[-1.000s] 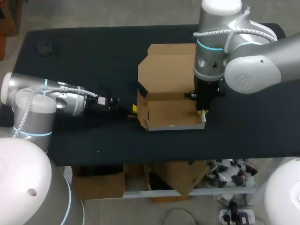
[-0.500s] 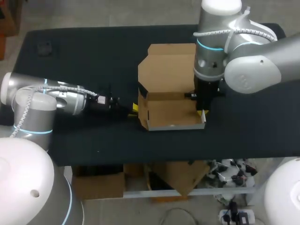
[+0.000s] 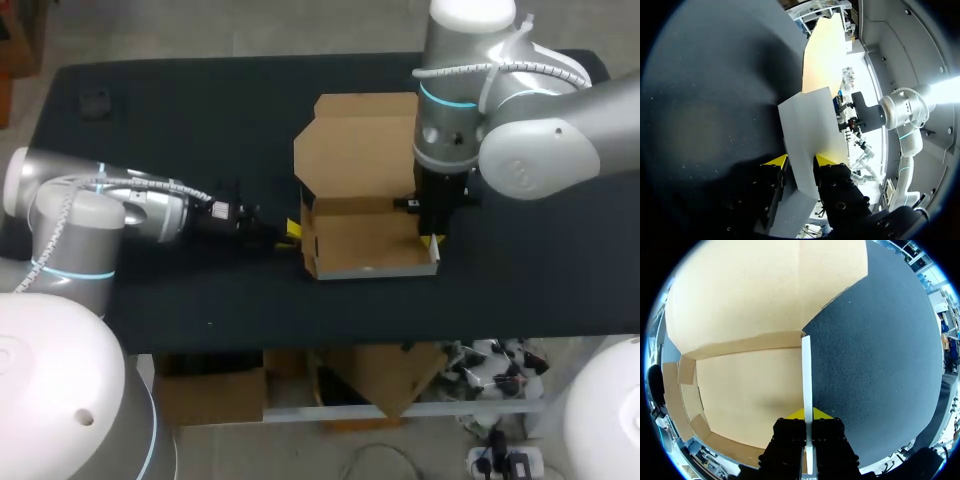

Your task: Assemble the packaging by folding the flat box into shape, placing the metal phone stand inside, and closing the box properly

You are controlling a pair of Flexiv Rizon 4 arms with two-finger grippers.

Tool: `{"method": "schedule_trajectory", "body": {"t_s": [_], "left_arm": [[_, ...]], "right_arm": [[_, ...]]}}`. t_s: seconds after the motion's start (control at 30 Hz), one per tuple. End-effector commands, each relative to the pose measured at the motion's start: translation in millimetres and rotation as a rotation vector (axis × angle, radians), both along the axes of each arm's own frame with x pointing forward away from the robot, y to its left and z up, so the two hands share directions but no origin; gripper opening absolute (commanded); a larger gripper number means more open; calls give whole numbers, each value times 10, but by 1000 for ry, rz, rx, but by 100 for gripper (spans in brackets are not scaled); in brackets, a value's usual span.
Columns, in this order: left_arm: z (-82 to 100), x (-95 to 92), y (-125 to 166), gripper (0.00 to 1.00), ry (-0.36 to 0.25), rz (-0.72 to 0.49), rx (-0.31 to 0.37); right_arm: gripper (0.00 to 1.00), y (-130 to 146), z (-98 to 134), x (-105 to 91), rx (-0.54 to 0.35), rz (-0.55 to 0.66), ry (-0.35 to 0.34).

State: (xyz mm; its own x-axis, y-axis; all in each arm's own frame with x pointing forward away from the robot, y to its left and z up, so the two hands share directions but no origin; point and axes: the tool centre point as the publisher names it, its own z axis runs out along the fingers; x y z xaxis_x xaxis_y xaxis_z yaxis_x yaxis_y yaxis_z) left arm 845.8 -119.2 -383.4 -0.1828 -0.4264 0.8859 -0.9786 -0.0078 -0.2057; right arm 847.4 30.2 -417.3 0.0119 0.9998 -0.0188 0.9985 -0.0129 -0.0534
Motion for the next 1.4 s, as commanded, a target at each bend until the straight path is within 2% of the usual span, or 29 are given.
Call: {"method": "schedule_trajectory", "body": {"t_s": [0.03,0.23,0.47,1.07,1.4], "left_arm": [[4,10,-31,34,6,0,3],[46,6,-47,34,4,3,12],[58,1,-111,37,30,0,49],[66,13,-151,37,89,13,87],[86,8,-198,37,74,36,170]], "right_arm": [[0,6,5,-2,-2,-1,0],[0,6,5,-2,-2,-1,0],[0,6,5,-2,-2,-1,0],[0,6,5,-2,-2,-1,0],[0,6,5,-2,-2,-1,0]]}}
